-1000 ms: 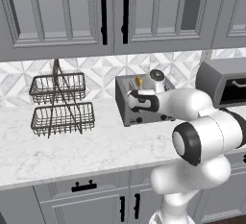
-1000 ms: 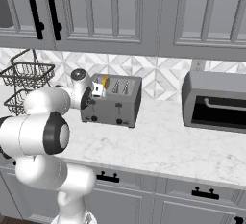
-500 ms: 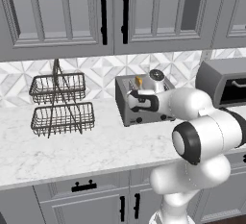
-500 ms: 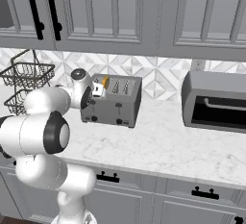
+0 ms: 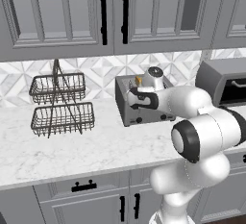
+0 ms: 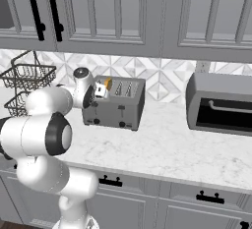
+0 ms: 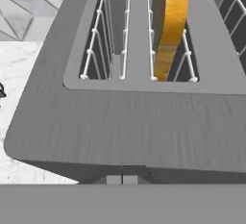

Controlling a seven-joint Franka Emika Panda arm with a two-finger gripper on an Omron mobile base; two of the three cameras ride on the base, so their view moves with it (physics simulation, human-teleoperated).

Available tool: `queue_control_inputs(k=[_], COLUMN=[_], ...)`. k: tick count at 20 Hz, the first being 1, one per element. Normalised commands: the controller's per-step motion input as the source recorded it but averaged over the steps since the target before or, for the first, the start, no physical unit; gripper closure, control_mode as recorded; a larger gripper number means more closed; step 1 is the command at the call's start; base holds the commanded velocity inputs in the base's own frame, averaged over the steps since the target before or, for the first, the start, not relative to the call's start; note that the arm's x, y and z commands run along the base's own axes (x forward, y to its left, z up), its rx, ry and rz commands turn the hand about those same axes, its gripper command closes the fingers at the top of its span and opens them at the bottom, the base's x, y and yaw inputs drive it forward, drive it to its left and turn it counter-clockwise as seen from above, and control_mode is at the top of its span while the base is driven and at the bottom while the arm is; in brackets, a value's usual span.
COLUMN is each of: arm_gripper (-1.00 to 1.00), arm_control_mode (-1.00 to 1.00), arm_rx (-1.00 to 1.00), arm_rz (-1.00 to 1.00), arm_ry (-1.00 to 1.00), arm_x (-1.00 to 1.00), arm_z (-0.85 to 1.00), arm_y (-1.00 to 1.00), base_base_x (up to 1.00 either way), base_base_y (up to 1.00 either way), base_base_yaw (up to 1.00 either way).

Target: Start the toaster. Once the lever pops up, take the bread to the plate on the dining counter.

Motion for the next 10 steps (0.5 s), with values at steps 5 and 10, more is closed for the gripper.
queue_control_inputs(k=[5, 10], arm_gripper=[1.00, 1.00], arm_control_mode=[-1.00, -1.00], arm_rx=[0.00, 0.00], arm_rz=[0.00, 0.00], arm_ry=[0.06, 0.03], arm_x=[-0.02, -0.16], arm_z=[-0.71, -0.68], arm_y=[0.00, 0.00], base_base_x=[0.00, 0.00], base_base_y=[0.00, 0.00], base_base_yaw=[0.00, 0.00])
